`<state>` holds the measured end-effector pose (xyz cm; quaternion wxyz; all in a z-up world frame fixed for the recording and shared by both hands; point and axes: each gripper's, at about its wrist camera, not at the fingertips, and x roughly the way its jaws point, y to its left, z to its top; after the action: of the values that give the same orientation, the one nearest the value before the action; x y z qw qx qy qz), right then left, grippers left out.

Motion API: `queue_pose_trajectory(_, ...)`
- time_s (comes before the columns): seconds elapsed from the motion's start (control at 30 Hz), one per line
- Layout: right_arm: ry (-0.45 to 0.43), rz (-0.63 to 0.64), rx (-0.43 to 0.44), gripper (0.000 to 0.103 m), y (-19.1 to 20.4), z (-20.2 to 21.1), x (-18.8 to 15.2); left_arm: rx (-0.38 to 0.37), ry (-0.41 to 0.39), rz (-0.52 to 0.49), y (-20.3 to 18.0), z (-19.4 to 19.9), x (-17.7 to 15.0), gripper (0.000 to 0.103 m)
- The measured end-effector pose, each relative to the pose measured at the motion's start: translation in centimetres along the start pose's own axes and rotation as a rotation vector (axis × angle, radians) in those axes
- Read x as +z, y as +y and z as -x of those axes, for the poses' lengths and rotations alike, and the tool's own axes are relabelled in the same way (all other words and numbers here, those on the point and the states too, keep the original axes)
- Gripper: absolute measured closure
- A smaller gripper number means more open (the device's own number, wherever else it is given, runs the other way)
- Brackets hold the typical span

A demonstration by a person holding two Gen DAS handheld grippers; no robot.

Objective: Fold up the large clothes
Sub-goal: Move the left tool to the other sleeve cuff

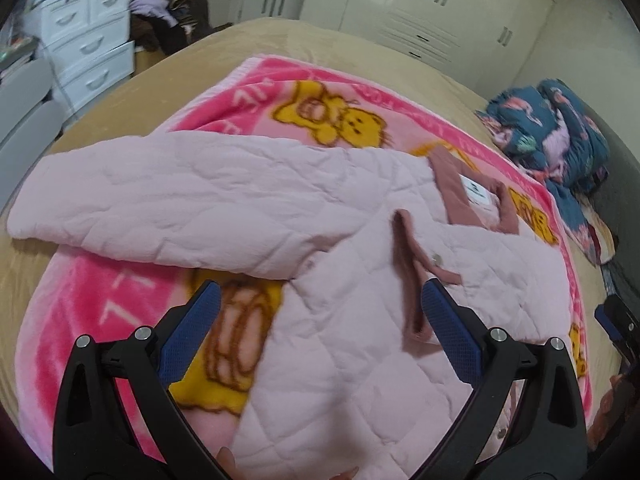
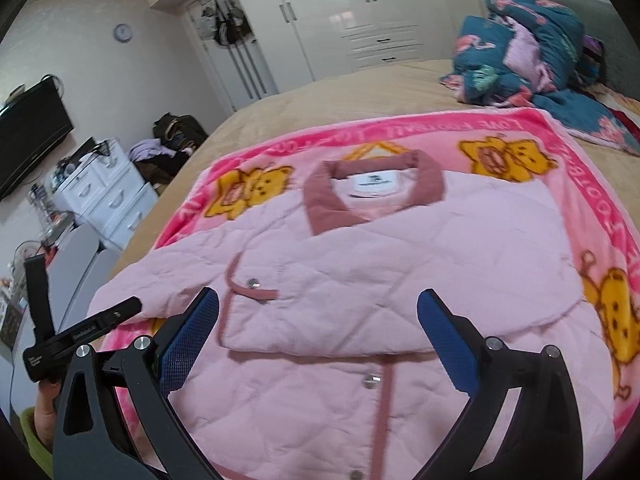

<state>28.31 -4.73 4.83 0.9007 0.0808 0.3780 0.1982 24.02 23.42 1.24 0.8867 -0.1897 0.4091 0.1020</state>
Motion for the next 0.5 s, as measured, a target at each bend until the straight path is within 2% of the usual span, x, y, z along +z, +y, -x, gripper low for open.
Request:
queue_pose_trajectory(0.1,0.001,0.028,0.021,0.004,1.8,-0.5,0.2,0.007,0.001,0.028,1.3,0.1,0.4,0.009)
queue_pose_trajectory(0.2,0.007,0.06,0.036,0.004,3.8,-1.1,0.3,0.051,-0.018,0.031,2.4,0.7,0.9,0.009)
queue_pose_trajectory(0.3,0.012,0.086,0.057,0.004,5.7,-1.9,0.4,0.051,-0.03,0.05,3.3,1.2,1.2,0.009)
queue_pose_trajectory(0.5,0.025,0.127,0.109,0.004,9.1,-3.1,0.6,0.13,-0.07,0.078,5.6,2.2,2.0,0.009)
